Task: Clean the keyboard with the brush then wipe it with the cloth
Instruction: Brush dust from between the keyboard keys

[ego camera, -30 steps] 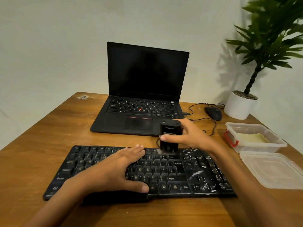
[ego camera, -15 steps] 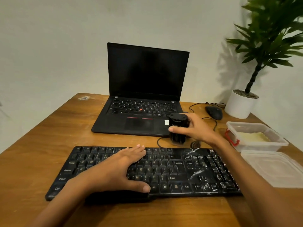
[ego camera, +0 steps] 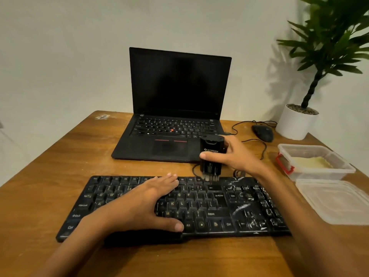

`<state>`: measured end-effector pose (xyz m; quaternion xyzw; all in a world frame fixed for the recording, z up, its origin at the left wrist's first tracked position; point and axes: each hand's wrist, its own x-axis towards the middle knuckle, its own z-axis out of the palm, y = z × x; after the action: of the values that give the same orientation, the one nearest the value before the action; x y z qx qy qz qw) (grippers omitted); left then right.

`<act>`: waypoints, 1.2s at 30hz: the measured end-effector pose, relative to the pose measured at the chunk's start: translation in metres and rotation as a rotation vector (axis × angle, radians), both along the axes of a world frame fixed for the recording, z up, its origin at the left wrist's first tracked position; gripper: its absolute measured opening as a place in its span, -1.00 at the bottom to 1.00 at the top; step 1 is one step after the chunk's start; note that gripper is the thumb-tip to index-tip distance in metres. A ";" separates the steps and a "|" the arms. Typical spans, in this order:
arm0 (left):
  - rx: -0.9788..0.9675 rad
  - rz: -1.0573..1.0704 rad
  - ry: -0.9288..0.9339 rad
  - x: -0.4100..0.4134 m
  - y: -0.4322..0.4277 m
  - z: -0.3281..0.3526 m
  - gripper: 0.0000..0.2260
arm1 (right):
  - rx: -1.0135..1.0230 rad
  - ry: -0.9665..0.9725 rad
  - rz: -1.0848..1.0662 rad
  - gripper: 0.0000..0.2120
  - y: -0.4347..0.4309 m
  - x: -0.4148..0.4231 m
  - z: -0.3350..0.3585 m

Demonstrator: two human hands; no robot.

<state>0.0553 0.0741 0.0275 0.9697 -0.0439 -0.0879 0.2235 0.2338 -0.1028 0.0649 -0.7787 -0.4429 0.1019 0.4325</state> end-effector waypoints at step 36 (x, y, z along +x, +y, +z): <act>-0.075 -0.133 0.078 0.057 -0.044 0.012 -0.09 | -0.092 -0.004 -0.118 -0.83 -0.090 -0.001 0.026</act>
<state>0.1126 0.0304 0.0392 0.9515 -0.1026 -0.1387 0.2548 0.2326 -0.1928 0.0912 -0.8228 -0.3919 0.0951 0.4005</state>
